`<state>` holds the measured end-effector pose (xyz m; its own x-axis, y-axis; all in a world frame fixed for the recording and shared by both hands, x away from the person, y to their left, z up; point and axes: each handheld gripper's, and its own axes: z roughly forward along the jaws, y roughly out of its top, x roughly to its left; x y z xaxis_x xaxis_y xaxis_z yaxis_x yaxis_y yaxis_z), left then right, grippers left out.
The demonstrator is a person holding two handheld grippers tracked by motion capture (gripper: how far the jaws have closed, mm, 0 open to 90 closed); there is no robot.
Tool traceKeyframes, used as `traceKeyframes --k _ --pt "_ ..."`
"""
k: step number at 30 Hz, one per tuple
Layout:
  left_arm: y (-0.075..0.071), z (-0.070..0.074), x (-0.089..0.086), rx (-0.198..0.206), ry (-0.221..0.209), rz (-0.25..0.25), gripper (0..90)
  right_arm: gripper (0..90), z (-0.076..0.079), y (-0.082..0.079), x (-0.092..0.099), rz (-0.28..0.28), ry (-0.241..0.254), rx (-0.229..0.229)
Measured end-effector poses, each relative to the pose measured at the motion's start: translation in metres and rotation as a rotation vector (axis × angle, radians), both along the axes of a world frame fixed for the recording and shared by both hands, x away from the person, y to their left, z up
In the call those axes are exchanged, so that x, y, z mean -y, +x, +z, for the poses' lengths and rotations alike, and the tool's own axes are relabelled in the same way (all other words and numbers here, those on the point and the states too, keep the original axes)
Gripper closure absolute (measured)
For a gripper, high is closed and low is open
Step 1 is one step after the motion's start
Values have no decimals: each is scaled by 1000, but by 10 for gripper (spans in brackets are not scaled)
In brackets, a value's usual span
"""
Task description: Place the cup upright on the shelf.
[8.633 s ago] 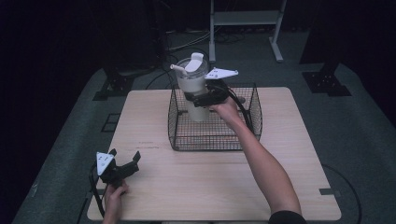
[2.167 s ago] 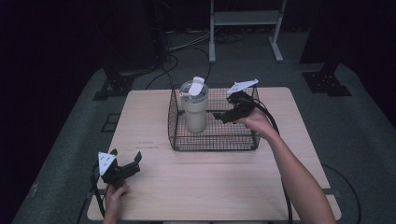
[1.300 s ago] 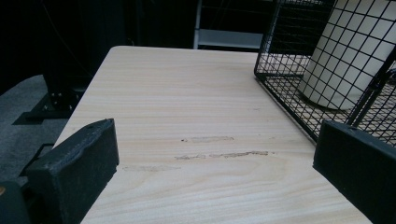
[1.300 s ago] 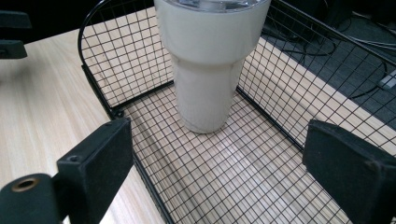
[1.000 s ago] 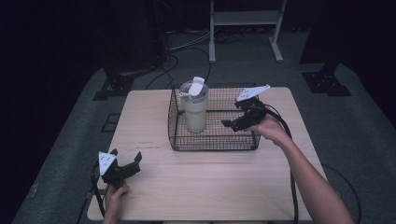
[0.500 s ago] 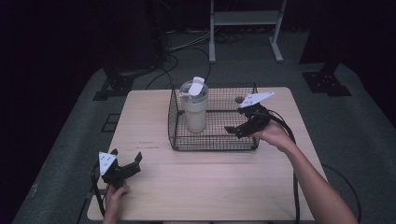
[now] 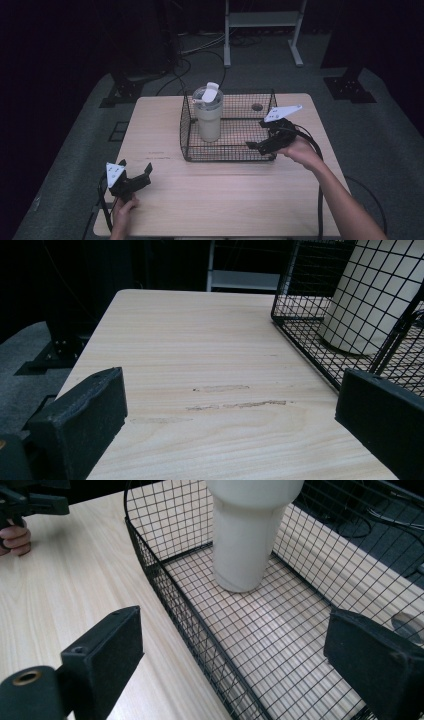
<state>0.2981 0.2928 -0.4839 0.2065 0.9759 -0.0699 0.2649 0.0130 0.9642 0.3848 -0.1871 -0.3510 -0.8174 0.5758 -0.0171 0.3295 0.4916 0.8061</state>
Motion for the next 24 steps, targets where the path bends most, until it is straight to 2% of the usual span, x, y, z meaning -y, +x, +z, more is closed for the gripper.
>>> traceKeyframes --k 15,24 --pt "0 0 1 -2 17 0 0 83 -17 -18 18 4 26 -22" --pt "0 0 1 -3 17 0 0 83 -27 -30 25 12 46 -18"
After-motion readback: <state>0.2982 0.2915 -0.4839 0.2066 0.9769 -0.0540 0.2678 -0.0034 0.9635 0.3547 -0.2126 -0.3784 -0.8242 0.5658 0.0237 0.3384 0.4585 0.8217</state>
